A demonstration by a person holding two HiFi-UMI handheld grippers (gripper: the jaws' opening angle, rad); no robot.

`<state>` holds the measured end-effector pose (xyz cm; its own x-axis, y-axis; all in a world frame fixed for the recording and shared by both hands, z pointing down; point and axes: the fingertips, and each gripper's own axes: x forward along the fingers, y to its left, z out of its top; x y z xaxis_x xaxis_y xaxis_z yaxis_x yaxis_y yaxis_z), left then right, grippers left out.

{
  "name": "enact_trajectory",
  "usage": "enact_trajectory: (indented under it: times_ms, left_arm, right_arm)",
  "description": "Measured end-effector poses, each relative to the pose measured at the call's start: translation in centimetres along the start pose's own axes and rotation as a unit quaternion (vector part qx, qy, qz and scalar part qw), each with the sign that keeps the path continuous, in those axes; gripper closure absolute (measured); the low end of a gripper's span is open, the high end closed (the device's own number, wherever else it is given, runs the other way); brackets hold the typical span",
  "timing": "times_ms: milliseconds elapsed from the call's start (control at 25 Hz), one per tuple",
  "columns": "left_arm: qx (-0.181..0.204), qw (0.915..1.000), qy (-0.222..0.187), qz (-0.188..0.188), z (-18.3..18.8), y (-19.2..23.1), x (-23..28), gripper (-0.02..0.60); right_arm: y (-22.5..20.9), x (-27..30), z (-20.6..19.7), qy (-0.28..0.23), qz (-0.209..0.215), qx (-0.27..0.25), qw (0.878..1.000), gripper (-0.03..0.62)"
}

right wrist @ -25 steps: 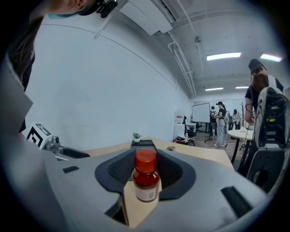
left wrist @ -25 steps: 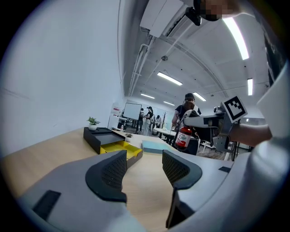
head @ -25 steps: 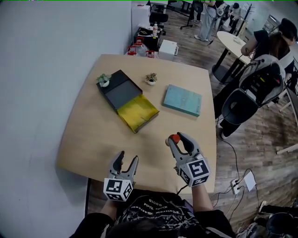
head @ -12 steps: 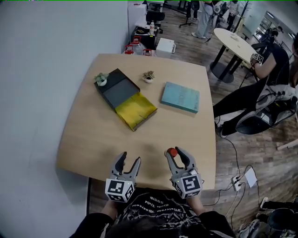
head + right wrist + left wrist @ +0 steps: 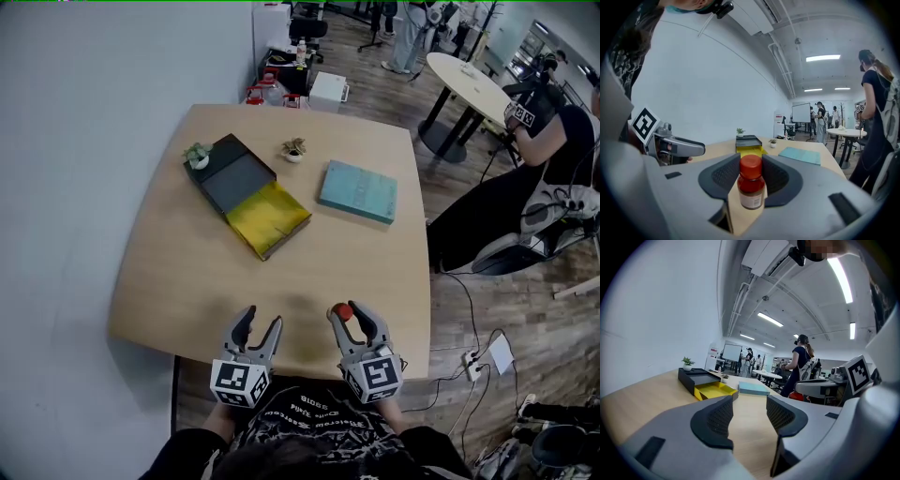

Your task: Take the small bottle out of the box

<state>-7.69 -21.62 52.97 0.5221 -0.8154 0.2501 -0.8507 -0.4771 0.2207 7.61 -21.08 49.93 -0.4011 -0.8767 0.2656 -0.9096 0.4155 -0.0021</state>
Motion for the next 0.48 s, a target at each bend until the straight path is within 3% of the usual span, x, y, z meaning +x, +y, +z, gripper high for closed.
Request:
enact_trajectory:
  times_ms: [120, 360, 480]
  left_arm:
    - [0.015, 0.9999, -0.002, 0.003, 0.2, -0.4, -0.1, 0.473]
    - [0.032, 0.9991, 0.007, -0.029, 0.1, -1.8, -0.3, 0.578]
    - [0.034, 0.9981, 0.012, -0.049, 0.0, -2.5, -0.3, 0.578]
  right_arm:
    - [0.3, 0.0, -0.1, -0.001, 0.004, -0.002, 1.000, 0.450]
    - [0.8, 0.2, 0.5, -0.010, 0.011, -0.009, 1.000, 0.450]
    - [0.9, 0.3, 0.7, -0.012, 0.012, -0.006, 1.000, 0.450]
